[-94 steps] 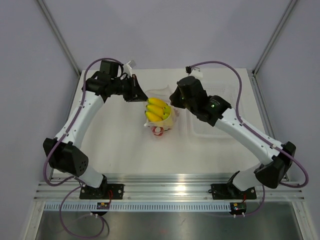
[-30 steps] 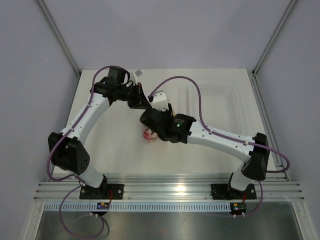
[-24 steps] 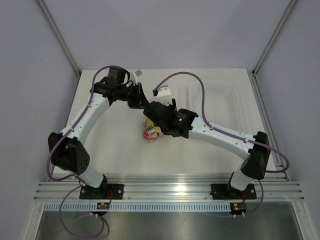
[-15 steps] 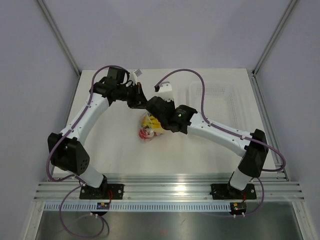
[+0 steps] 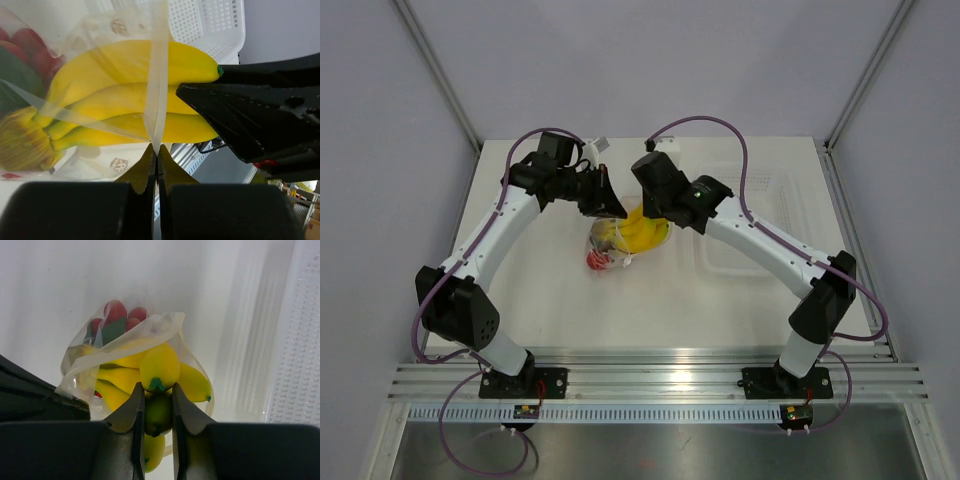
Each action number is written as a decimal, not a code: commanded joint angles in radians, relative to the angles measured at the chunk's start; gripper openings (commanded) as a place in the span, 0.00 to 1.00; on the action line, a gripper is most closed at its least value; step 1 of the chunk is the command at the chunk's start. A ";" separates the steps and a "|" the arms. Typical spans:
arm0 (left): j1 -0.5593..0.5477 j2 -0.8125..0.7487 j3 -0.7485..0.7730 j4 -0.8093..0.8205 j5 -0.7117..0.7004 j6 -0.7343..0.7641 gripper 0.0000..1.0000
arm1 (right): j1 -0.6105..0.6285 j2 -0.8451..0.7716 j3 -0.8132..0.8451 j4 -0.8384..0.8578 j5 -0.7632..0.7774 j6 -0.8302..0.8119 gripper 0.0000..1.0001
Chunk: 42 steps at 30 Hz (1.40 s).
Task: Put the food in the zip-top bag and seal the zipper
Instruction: Adjust the zipper food storage bag at the center of the board.
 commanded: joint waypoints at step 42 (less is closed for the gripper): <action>-0.013 -0.013 0.060 0.080 0.123 -0.034 0.00 | -0.009 0.046 -0.274 0.387 -0.558 0.271 0.16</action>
